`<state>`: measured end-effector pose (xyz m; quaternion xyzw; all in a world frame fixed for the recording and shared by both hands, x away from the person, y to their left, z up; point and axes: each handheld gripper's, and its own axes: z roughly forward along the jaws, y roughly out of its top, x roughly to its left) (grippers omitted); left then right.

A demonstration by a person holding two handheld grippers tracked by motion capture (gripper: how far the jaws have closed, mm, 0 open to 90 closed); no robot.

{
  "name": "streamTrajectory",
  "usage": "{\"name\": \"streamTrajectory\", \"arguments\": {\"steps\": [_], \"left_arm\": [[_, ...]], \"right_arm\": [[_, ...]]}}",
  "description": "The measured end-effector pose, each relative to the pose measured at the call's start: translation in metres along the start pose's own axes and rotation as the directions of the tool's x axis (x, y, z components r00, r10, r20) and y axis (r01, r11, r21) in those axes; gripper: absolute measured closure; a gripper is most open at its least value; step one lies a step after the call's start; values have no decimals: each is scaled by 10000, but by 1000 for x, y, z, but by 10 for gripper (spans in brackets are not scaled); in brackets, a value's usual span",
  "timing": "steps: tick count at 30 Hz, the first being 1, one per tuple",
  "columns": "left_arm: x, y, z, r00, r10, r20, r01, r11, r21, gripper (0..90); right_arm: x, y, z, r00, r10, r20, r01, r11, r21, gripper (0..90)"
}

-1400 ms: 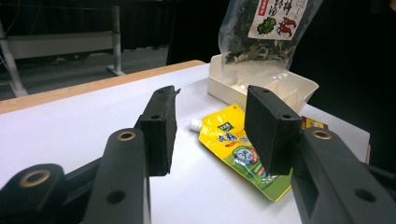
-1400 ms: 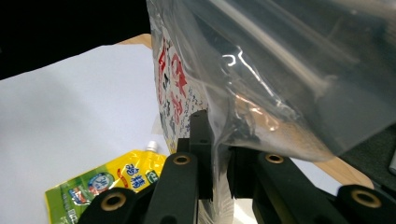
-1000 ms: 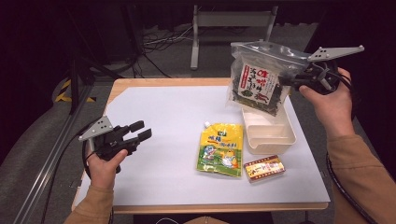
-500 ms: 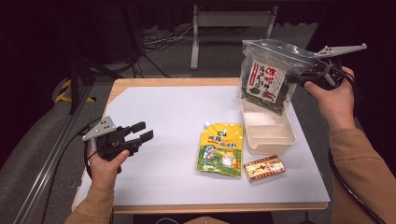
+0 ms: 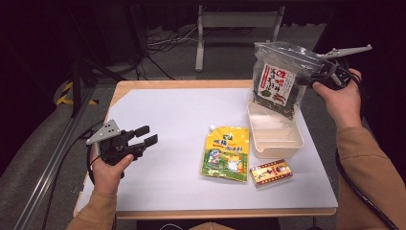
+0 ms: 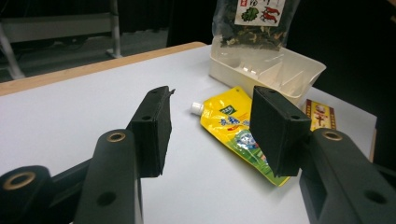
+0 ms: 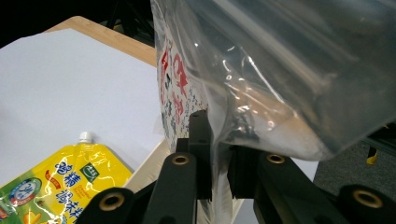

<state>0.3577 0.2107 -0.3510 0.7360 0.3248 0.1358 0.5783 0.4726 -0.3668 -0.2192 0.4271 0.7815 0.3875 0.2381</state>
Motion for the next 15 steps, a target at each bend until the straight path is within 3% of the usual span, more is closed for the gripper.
{"name": "streamTrajectory", "arguments": {"steps": [15], "left_arm": [[1, -1, 2, 9999, -54, -96, 56, 9998, 194, 486]], "right_arm": [[-5, -10, 15, 9996, 154, 234, -162, 9992, 368, 810]]}}
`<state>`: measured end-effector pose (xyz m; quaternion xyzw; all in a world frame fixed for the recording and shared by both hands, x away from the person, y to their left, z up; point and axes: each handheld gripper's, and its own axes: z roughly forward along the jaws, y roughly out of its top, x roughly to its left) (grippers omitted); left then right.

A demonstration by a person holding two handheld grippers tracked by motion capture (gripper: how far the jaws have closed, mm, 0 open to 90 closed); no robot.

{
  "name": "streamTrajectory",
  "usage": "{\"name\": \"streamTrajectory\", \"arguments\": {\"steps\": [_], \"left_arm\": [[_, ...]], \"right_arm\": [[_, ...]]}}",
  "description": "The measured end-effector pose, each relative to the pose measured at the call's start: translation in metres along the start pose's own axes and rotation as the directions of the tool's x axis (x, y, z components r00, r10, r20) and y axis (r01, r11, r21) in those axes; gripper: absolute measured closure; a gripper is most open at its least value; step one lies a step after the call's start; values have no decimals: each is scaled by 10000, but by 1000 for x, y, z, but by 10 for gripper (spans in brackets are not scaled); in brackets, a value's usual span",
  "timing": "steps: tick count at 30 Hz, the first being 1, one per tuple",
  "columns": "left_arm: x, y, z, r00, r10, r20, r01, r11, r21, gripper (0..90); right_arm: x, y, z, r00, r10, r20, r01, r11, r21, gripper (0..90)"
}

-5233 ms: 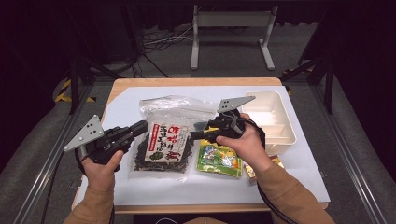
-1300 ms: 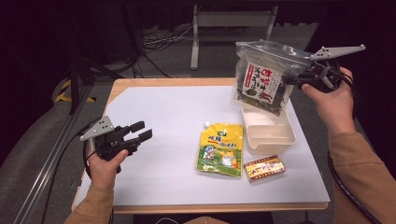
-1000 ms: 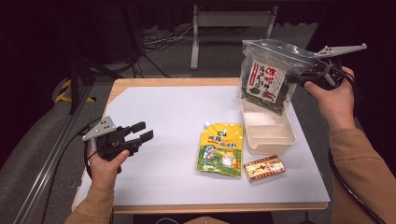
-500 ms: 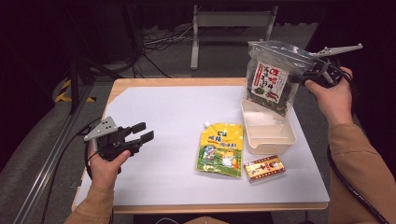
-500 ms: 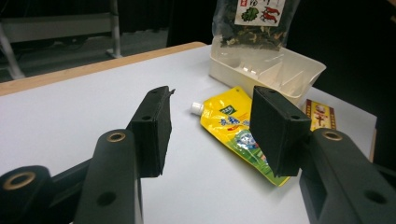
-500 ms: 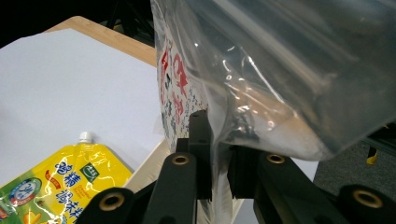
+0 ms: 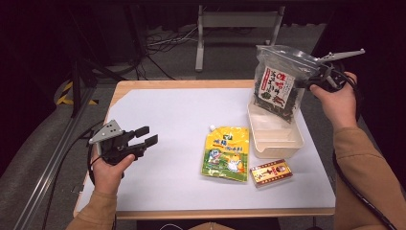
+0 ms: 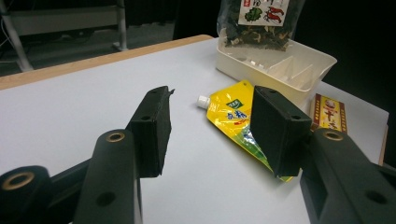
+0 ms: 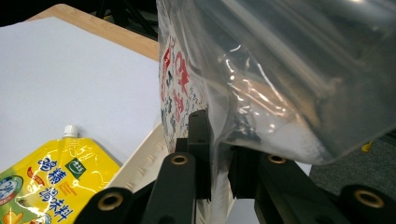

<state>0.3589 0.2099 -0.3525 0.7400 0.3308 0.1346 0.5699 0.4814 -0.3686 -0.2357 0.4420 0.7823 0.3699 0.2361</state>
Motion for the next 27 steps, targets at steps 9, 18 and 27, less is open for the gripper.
{"name": "streamTrajectory", "arguments": {"steps": [9, 18, 27], "left_arm": [[0, -1, 1, 9999, -56, -135, 57, 10000, 61, 461], [1, -2, 4, 9997, -77, -227, 82, 9997, 216, 427], [1, -2, 5, 9998, -50, -200, 58, 9992, 398, 426]], "right_arm": [[0, -8, 11, 9999, 28, -116, -25, 9997, 256, 800], [-4, -17, 12, 9998, 166, -64, -164, 9992, 363, 778], [-7, -31, 10, 9992, 380, -116, -377, 9989, 273, 769]]}}
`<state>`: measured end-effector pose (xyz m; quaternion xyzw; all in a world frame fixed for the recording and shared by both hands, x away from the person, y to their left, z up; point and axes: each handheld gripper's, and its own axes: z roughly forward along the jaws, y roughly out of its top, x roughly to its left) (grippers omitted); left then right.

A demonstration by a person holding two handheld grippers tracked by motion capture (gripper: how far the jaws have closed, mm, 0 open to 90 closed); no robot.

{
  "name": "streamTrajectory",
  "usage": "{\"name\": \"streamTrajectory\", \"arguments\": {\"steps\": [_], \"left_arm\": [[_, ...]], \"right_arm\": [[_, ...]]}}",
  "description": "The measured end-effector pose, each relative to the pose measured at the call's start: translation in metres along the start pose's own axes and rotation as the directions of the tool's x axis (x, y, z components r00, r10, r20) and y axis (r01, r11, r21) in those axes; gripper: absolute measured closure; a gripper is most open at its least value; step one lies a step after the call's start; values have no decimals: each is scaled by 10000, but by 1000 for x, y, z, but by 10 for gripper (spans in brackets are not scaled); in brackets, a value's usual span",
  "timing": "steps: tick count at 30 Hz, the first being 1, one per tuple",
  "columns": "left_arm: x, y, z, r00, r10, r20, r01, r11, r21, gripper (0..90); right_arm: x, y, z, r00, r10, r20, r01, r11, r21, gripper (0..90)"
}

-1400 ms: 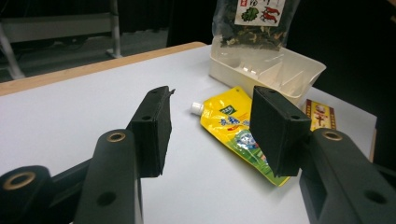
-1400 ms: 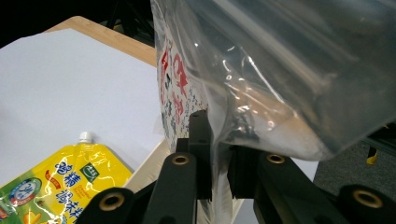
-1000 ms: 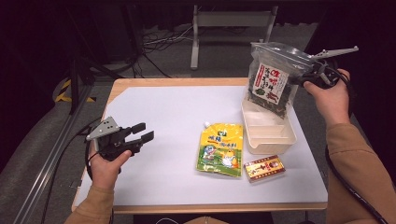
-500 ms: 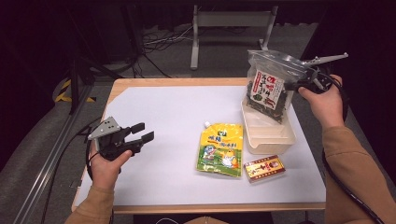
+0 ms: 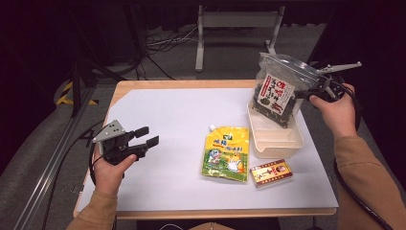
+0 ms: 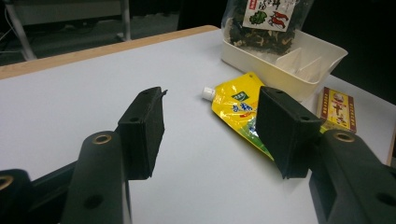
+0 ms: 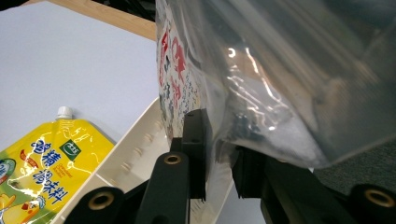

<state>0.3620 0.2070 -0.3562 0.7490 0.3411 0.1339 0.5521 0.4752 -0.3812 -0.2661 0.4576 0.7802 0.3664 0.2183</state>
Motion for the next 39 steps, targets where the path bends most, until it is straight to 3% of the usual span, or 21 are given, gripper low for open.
{"name": "streamTrajectory", "arguments": {"steps": [6, 10, 13, 16, 21, 33, 35, 39], "left_arm": [[0, 1, 4, 10000, -6, 76, 5, 10000, 19, 425], [1, 3, 8, 9999, 67, 122, -68, 10000, 58, 418], [1, 3, 11, 9998, -20, 192, 18, 10000, 90, 409], [2, 7, 17, 9996, 25, 297, -29, 9999, 144, 402], [2, 10, 26, 9992, 83, 395, -95, 9995, 302, 397], [1, 19, 50, 9976, 292, 629, -341, 9964, 780, 376], [0, 20, 57, 9955, 623, 712, -690, 9930, 963, 362], [-1, 21, 62, 9935, 740, 866, -839, 9896, 1167, 329]], "right_arm": [[1, -1, -2, 9999, -36, 97, 36, 10000, -25, 727], [1, -3, -7, 9993, 44, 377, -29, 9992, -402, 573], [2, -7, -11, 9988, 389, 293, -370, 9973, -636, 511], [3, -11, -15, 9986, 389, 357, -359, 9961, -811, 459], [8, -17, -23, 9981, 483, 382, -444, 9943, -970, 432], [24, -34, -40, 9984, 219, 523, -156, 9929, -1176, 393], [28, -38, -43, 9988, 195, 445, -136, 9914, -1299, 393], [37, -43, -47, 9996, 84, 269, -44, 9892, -1467, 390]]}}
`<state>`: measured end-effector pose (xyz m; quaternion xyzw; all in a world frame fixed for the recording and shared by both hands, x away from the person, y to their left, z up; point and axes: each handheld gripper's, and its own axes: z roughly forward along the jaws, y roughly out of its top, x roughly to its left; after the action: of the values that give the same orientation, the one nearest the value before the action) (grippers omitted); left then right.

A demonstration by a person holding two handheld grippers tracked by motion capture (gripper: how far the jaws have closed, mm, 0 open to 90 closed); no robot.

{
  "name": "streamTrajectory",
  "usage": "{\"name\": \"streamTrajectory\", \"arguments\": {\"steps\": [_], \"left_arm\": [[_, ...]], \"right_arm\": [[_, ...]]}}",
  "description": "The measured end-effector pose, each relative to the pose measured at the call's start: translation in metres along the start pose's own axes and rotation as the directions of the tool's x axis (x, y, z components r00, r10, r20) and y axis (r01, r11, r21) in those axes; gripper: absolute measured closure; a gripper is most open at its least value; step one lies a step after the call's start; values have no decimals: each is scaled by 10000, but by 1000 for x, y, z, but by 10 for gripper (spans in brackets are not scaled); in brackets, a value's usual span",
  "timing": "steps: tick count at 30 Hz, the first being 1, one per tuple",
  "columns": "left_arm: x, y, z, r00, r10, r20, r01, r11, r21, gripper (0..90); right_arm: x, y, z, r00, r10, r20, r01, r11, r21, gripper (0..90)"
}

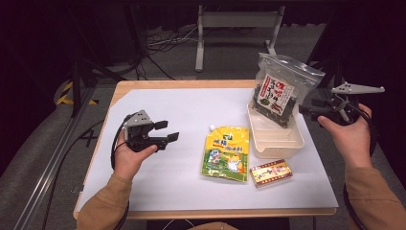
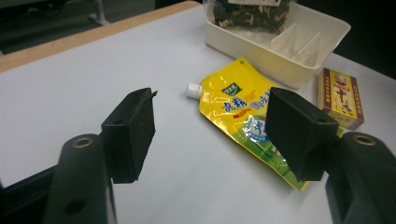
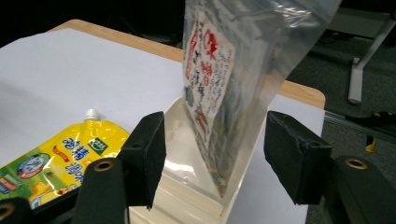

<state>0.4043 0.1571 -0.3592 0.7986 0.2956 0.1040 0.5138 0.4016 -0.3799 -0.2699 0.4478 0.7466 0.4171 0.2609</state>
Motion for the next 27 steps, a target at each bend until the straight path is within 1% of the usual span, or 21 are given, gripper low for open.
{"name": "streamTrajectory", "arguments": {"steps": [2, 3, 4, 5, 6, 7, 9, 11, 12, 13, 14, 16, 18, 19, 20, 21, 22, 23, 24, 25, 27], "left_arm": [[0, 1, 3, 9999, 97, 59, -97, 9999, 76, 323], [-1, 1, 5, 9999, 16, 138, -18, 9999, 121, 320], [-1, 1, 5, 9999, 16, 138, -18, 9999, 121, 317], [-1, 1, 7, 9999, 50, 135, -52, 9999, 148, 317], [-2, 2, 8, 9998, 49, 175, -53, 9997, 219, 317], [-2, 2, 10, 9998, 94, 173, -99, 9995, 291, 316], [-2, 2, 12, 9998, 93, 190, -100, 9993, 363, 315], [-2, 3, 15, 9998, 98, 189, -107, 9988, 487, 314], [-2, 3, 15, 9998, 98, 189, -107, 9988, 487, 314], [-3, 2, 16, 9998, 96, 199, -106, 9988, 488, 314], [-3, 1, 17, 9998, 41, 206, -53, 9983, 582, 313], [-3, 1, 18, 9998, 43, 174, -54, 9978, 665, 312], [-2, 1, 20, 9998, -135, 145, 124, 9974, 703, 308], [-2, 1, 20, 9998, -138, 123, 129, 9973, 723, 308], [-2, 1, 22, 9997, -187, 184, 173, 9973, 709, 306], [-3, 1, 23, 9989, -337, 312, 313, 9968, 729, 299], [-3, 0, 25, 9985, -352, 430, 314, 9958, 855, 287], [-4, 0, 27, 9975, -457, 543, 402, 9944, 976, 273], [-6, 0, 29, 9968, -474, 641, 396, 9922, 1182, 270], [-7, 0, 30, 9968, -468, 641, 382, 9909, 1288, 267], [-8, 0, 31, 9965, -505, 672, 412, 9903, 1324, 297]], "right_arm": [[5, -2, -2, 9999, -78, -119, 77, 10000, -57, 388], [8, -3, -2, 9998, -129, -169, 128, 9999, -89, 388], [8, -3, -2, 9998, -129, -169, 128, 9999, -89, 388], [14, -6, -3, 9992, -284, -289, 281, 9995, -117, 387], [14, -6, -3, 9992, -284, -289, 281, 9995, -117, 387], [20, -8, -4, 9981, -452, -417, 445, 9989, -165, 386], [22, -9, -4, 9975, -514, -478, 506, 9986, -168, 386], [31, -13, -3, 9951, -729, -665, 715, 9972, -226, 387], [31, -13, -3, 9951, -729, -665, 715, 9972, -226, 387], [33, -15, -2, 9938, -830, -745, 814, 9964, -242, 387], [38, -18, -1, 9916, -946, -881, 925, 9953, -274, 387], [40, -19, -1, 9911, -983, -901, 959, 9949, -300, 387], [45, -25, 2, 9882, -1048, -1118, 1002, 9939, -462, 385], [46, -27, 3, 9874, -1052, -1181, 1004, 9939, -461, 381], [48, -29, 4, 9861, -1099, -1245, 1055, 9935, -419, 379], [51, -31, 6, 9842, -1294, -1209, 1258, 9914, -373, 378], [54, -33, 7, 9810, -1564, -1147, 1537, 9876, -320, 377], [56, -36, 8, 9781, -1693, -1209, 1670, 9855, -292, 376], [59, -38, 9, 9763, -1706, -1335, 1677, 9853, -325, 375], [61, -41, 9, 9750, -1724, -1404, 1686, 9849, -385, 375], [63, -43, 10, 9743, -1755, -1411, 1711, 9843, -422, 375]]}}
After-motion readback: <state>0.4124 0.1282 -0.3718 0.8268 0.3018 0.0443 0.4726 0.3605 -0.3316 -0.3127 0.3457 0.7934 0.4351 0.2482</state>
